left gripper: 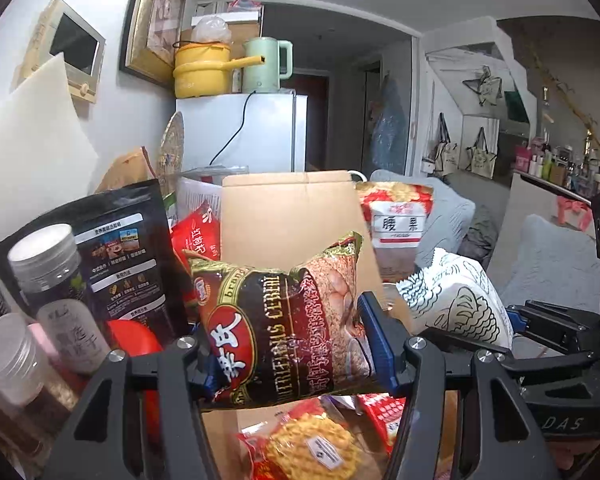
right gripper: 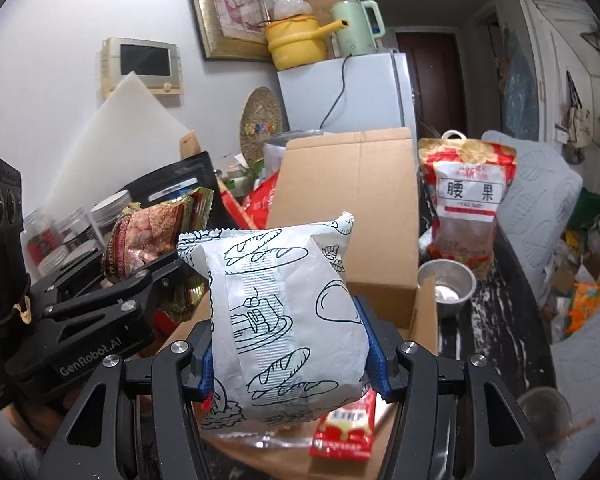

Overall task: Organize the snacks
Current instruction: 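Carry the cereal bag and white packet over the cardboard box with both grippers, then open both grippers to drop the cereal bag and white packet into the box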

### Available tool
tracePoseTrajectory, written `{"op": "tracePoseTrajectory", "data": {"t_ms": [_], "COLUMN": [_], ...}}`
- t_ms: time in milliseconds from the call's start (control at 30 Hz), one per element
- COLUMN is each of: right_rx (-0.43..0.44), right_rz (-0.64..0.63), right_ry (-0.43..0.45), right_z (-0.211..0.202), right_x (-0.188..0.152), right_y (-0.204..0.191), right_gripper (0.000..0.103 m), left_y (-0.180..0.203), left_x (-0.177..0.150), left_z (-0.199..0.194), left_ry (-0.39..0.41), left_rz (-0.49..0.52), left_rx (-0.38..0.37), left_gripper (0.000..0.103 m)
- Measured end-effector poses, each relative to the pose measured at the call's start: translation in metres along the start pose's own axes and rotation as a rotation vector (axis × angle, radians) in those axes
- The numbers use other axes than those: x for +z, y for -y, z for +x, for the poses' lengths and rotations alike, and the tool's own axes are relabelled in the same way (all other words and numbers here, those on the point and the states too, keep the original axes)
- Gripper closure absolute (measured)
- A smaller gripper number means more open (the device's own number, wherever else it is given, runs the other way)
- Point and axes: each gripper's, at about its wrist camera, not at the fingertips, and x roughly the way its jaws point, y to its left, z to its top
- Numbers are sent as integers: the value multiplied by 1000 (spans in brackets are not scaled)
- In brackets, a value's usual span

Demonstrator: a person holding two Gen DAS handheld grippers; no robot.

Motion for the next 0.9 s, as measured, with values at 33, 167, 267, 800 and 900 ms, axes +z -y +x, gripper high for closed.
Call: {"op": "tracePoseTrajectory", "data": {"t_ms": [33,167,267,800,900], "right_rx": [3,3,4,-30,-44], "right_rz": [3,-6,1,100,109], "right_ry": [-4,-31,-50,-257,-290], "right_z": [4,25,38,103,110], "right_x": [1,6,6,-14,-17], "right_y": [1,2,5,37,37], "right_gripper": [46,46,46,44,44], "left_y": [-2,-7,-13,-21,-21], "left_x": [0,-3,-7,-34,-38], "left_z": [5,26,43,102,108], "left_ry": [-4,-35,-78,-272,-296], "left_rz": [2,-2,-15,-43,-35], "left_rx": [5,33,35,60,83], "left_gripper": [46,46,46,46,46]}}
